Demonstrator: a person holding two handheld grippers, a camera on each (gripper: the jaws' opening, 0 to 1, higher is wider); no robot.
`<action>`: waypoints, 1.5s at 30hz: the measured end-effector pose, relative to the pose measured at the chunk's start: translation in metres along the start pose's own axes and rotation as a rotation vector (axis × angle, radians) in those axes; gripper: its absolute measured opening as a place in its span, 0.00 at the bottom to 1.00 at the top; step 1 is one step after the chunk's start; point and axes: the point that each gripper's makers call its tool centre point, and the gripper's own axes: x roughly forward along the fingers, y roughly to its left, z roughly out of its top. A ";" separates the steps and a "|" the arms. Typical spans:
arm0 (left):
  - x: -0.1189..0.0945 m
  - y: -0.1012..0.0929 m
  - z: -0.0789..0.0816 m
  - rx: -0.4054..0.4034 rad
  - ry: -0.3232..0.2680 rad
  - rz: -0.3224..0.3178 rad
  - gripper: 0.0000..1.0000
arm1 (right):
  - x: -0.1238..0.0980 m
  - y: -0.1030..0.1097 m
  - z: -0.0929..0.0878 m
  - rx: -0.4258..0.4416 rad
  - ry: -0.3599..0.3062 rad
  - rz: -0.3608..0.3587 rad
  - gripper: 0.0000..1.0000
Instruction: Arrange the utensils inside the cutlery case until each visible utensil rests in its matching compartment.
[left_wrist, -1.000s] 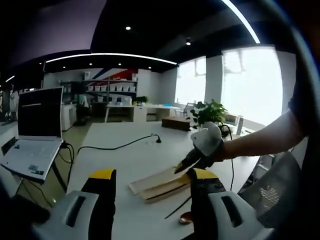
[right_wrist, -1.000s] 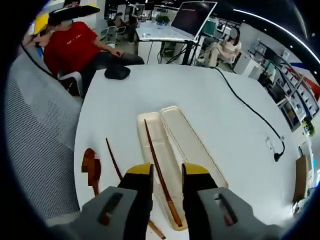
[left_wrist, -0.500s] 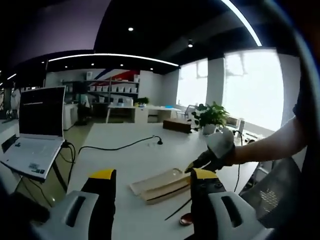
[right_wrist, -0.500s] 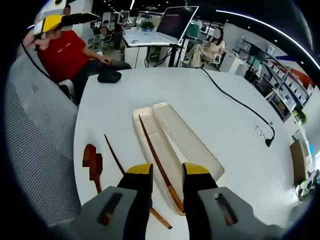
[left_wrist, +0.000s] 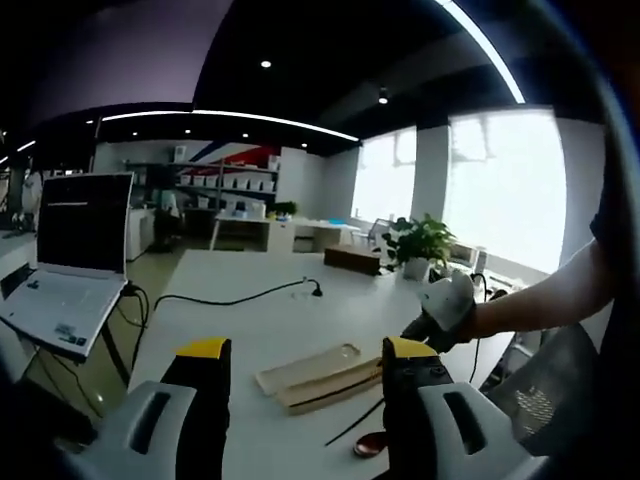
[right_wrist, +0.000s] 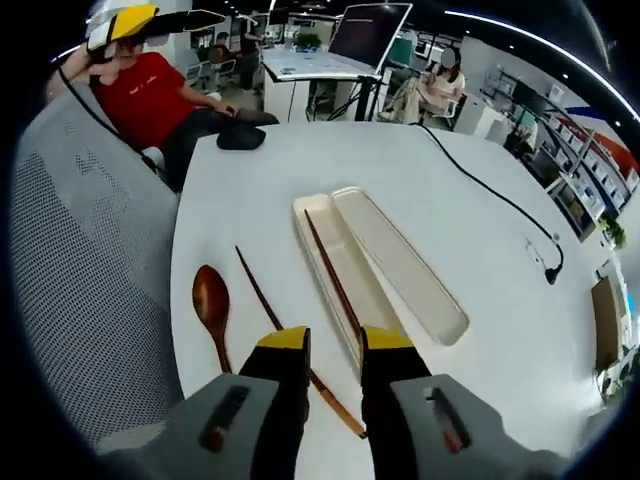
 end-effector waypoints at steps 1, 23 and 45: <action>0.000 0.000 0.000 0.000 0.000 -0.001 0.63 | 0.001 0.000 -0.001 -0.004 0.001 0.000 0.16; 0.000 0.003 -0.001 -0.009 0.005 0.008 0.63 | 0.032 0.029 -0.024 -0.121 0.155 0.202 0.15; 0.000 0.003 -0.001 -0.016 0.004 0.008 0.63 | 0.048 0.037 -0.035 -0.169 0.232 0.261 0.11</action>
